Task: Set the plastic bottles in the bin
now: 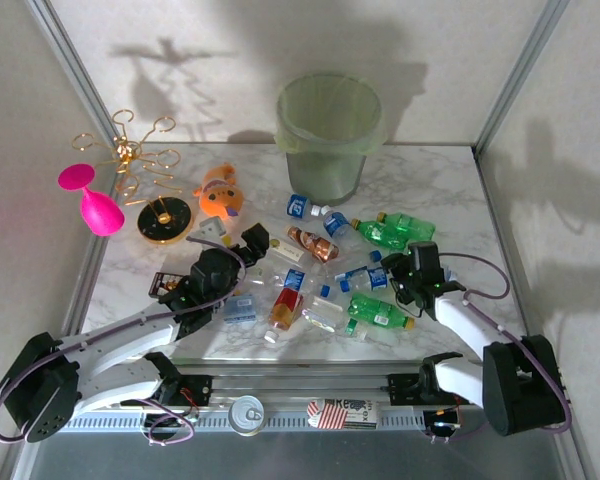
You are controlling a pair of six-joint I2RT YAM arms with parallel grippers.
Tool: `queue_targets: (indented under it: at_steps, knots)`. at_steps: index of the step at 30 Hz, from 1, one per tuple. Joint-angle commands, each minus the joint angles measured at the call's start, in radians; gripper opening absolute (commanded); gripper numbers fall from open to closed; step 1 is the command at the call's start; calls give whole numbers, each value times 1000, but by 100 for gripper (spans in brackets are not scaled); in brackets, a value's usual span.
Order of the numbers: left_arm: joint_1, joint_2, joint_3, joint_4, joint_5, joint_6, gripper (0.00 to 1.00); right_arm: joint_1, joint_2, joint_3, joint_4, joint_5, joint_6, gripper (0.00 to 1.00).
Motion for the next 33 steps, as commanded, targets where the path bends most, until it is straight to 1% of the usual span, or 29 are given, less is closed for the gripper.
queue_targets:
  at_steps: [1, 8, 12, 17, 23, 30, 33]
  knots:
    - [47, -33, -15, -4, 13, -4, 100, 6, -59, 73, -14, 35, -53, 54]
    - [229, -94, -13, -30, 142, 6, 100, 6, -85, 264, -90, 53, -216, 50]
    - [324, -111, 7, -77, 227, 27, 100, 5, -21, 440, -127, 65, -328, 49]
    - [412, -126, 28, -162, 335, 44, 100, 4, 85, 686, -134, 71, -439, 48]
    - [450, -150, 10, -215, 385, 47, 100, 4, 255, 1015, -133, 53, -543, 47]
    - [457, -167, -24, -223, 426, 14, 100, 4, 504, 1331, -84, 39, -579, 47]
    - [457, -178, -32, -232, 440, 11, 100, 4, 628, 1466, -90, 5, -585, 47]
